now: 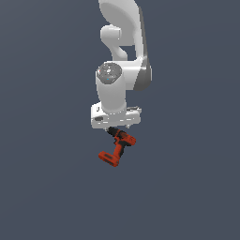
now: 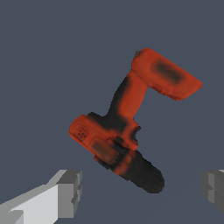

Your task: Pick up the object and move it to a goal position.

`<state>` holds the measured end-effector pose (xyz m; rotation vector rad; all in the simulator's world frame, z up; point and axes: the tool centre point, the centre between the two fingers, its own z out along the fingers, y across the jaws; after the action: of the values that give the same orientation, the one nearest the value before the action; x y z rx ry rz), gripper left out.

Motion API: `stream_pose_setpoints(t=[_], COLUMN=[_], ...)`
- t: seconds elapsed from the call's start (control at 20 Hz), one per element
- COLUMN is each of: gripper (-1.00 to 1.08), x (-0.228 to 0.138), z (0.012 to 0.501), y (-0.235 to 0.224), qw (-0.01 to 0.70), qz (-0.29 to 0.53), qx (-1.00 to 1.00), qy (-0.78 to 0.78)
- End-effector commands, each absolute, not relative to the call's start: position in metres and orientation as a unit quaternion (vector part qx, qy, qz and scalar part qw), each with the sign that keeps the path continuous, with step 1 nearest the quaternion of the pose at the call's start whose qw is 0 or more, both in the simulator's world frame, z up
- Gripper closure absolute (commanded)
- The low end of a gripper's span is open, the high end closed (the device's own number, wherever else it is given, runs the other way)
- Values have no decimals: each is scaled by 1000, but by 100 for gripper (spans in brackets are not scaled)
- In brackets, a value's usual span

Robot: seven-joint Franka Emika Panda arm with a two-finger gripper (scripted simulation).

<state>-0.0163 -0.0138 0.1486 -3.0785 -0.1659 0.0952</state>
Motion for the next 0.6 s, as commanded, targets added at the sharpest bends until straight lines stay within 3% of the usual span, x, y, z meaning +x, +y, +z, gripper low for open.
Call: stream_pose_setpoints(t=[0.0,0.55], gripper=[-100,-100], x=[-19,-33], z=[143,116], y=[-17,-30], qw=[40,99], qz=[35,45], qx=[-996,-982], qy=[-71,-152])
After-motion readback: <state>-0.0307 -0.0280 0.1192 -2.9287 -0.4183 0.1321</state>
